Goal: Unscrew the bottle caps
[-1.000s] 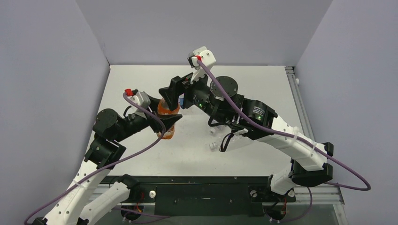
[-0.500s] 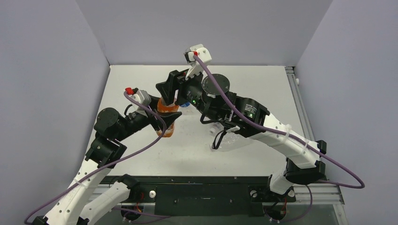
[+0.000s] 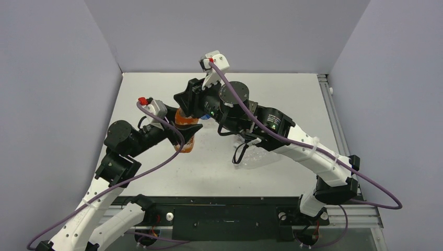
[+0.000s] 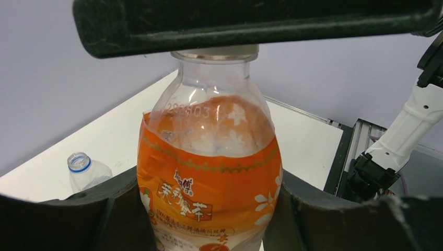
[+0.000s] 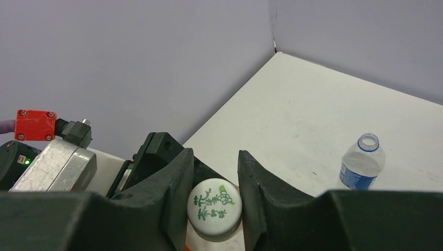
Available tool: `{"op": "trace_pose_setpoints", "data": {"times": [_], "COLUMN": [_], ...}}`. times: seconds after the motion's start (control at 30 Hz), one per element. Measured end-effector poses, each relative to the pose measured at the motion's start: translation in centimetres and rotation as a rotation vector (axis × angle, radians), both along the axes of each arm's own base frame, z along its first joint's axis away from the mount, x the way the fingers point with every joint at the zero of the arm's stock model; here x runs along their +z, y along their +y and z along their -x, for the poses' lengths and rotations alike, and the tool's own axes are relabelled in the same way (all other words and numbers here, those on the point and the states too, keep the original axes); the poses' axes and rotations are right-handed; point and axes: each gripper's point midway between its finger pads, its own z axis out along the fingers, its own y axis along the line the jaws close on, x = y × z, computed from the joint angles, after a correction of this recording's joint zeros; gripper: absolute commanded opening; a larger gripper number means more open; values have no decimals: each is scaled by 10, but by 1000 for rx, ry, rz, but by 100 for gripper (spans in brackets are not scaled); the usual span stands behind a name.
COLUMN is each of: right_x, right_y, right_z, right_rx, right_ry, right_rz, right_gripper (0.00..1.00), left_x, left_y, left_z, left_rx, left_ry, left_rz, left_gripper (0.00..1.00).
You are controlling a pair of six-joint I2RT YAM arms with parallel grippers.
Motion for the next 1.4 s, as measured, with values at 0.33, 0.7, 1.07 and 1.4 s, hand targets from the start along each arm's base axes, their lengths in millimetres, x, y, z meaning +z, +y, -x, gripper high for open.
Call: {"op": "trace_pose_setpoints", "data": {"times": [0.33, 0.7, 1.07, 1.4], "right_x": [2, 37, 51, 48], "right_y": [2, 0, -10, -43], "right_z": [6, 64, 107, 29], "right_rx": [46, 557, 796, 175], "right_ry": [-23, -117, -162, -135], "right_rz": [-1, -130, -129, -28], "right_gripper": [0, 0, 78, 83], "left_x": [1, 33, 51, 34], "left_y": [-1, -18, -22, -10], "left_z": [3, 54, 93, 28], "left_rx": [-13, -284, -474, -138], "left_ry": [26, 88, 97, -19], "left_rz": [19, 127, 139, 91], "left_gripper": [21, 13, 13, 16]}}
